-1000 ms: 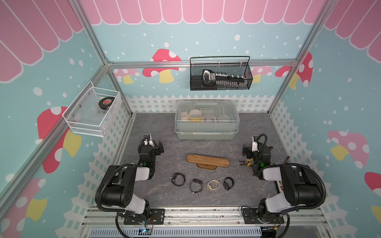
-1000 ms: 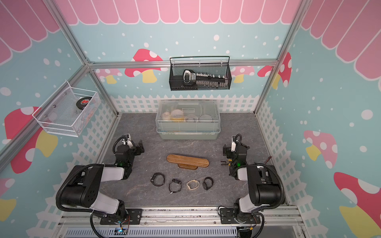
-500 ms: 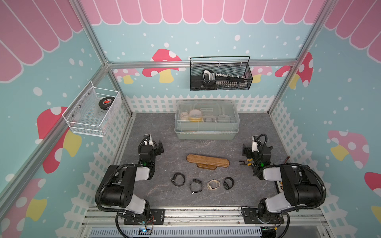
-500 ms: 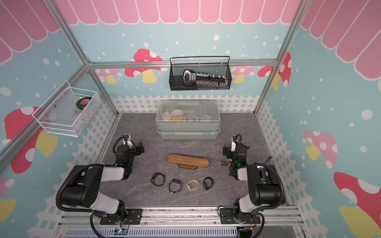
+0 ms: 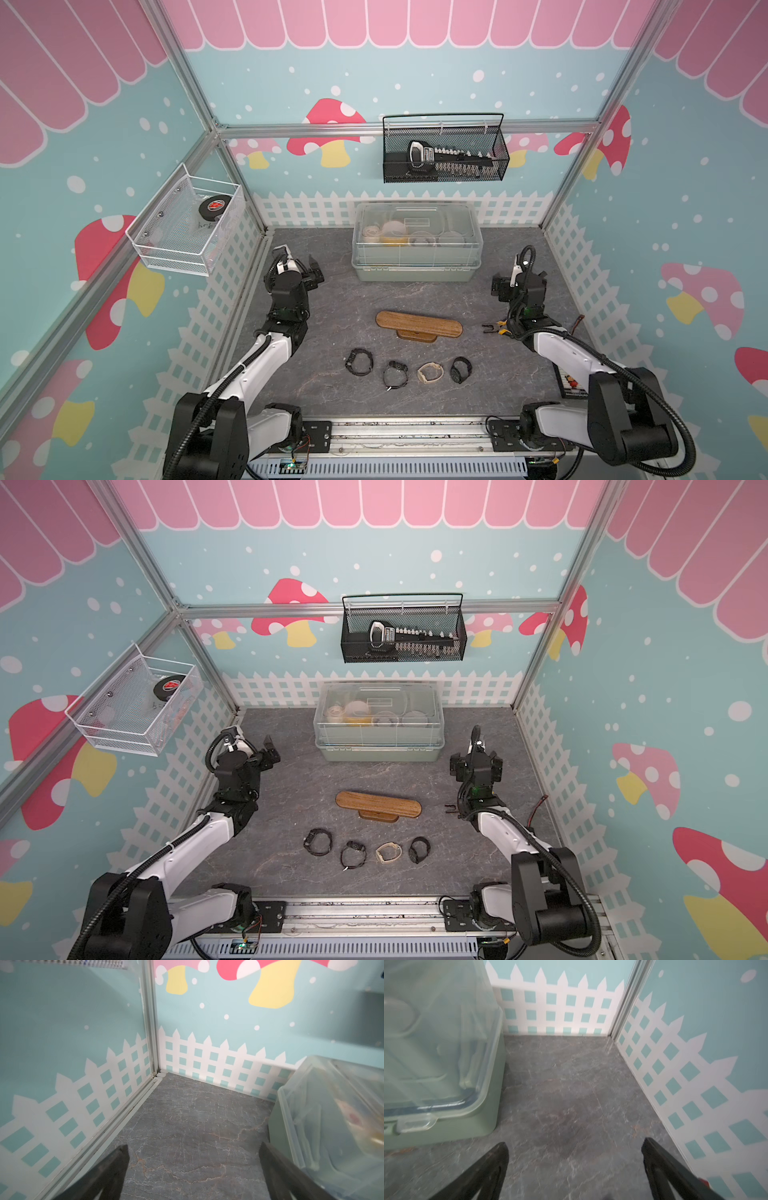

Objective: Place watch on stand
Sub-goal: Pick up the watch at the center of the board.

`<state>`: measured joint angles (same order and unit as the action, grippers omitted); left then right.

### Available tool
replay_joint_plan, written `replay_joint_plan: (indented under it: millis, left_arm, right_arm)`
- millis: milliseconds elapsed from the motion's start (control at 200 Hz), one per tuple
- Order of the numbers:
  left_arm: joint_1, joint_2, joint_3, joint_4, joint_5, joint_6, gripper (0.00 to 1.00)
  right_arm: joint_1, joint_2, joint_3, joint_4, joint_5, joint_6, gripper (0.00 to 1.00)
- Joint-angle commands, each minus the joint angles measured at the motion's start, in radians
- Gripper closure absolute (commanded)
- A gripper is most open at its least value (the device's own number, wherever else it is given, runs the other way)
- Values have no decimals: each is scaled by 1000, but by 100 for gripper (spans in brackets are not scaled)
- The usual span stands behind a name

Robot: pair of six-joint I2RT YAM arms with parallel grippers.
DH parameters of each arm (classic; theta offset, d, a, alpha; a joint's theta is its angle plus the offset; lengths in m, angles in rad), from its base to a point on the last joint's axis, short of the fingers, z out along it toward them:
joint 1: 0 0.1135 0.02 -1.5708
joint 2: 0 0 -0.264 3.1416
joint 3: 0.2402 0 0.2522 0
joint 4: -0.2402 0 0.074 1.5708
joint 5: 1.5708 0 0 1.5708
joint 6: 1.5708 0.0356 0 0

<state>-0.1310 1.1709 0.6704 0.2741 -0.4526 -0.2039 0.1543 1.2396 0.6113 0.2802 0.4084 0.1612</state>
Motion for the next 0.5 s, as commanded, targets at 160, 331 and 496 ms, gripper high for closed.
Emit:
replay_joint_plan:
  millis: [160, 331, 496]
  left_arm:
    - [1, 28, 309, -780, -277, -457, 1]
    - [12, -52, 302, -740, -93, -431, 1]
    - [23, -103, 317, -741, 21, -396, 3]
  right_arm:
    - [50, -189, 157, -509, -5, 167, 2]
    - [51, -251, 205, -632, -145, 184, 41]
    - [50, -216, 314, -767, -360, 232, 100]
